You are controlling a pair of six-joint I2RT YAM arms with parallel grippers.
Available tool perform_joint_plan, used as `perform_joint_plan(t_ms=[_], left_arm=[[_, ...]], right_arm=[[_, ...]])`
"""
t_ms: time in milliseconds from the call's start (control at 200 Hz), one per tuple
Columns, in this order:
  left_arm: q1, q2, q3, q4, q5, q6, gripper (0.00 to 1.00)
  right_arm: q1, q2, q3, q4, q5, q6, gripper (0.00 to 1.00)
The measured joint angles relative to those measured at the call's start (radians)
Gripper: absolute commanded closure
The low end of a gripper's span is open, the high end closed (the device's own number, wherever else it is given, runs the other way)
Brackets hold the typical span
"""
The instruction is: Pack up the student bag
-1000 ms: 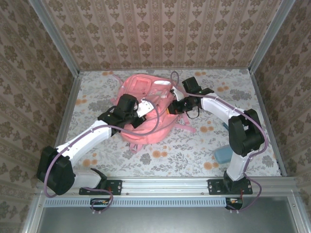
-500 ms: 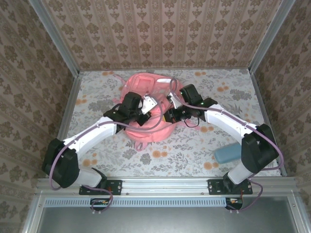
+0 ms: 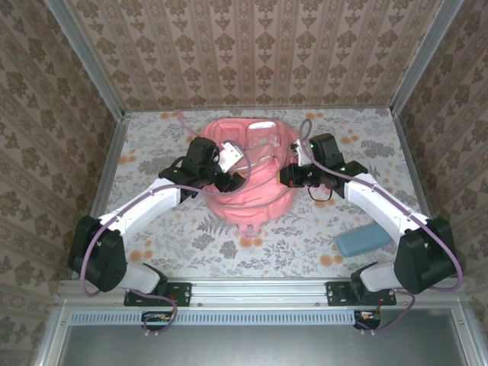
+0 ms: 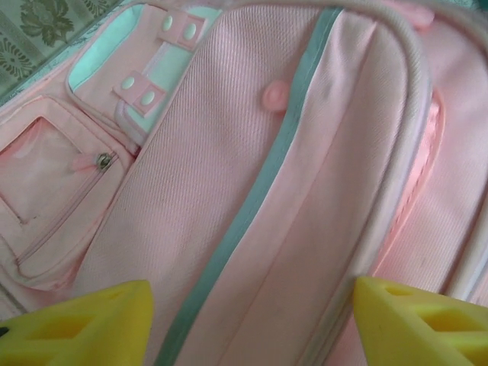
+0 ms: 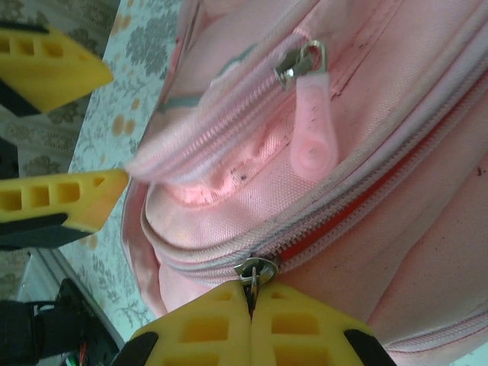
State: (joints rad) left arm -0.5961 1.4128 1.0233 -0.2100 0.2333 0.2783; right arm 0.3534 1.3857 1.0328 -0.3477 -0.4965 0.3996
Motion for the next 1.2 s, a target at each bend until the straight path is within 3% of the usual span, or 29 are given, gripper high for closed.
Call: perform_joint_plan(t_ms=[245,620,800,985,1025,1200], left_arm=[[0.009,0.007,0.000,-0.008,0.063,0.064,0.32],[0.016,0.111,0.018,-0.041,0.158,0.108,0.42],[0.016,0.146,0.033,-0.046,0.164,0.129,0.60],[0.014,0.152,0.048,-0.050,0.181,0.129,0.96],[0.014,0.152,0.049,-0.050,0.182,0.128,1.00],[-0.001,0.137,0.047,-0.036,0.140,0.106,1.00]], right_arm=[[-0.062,0.000,0.000,-0.030,0.004,0.005,1.00],[-0.066,0.002,0.000,-0.039,0.004,0.005,1.00],[-0.068,0.002,0.000,-0.045,0.004,0.009,1.00],[-0.067,0.002,0.000,-0.050,0.018,0.003,1.00],[-0.063,0.002,0.001,-0.059,0.031,-0.005,1.00],[-0.015,0.002,0.012,-0.127,0.124,-0.053,1.00]])
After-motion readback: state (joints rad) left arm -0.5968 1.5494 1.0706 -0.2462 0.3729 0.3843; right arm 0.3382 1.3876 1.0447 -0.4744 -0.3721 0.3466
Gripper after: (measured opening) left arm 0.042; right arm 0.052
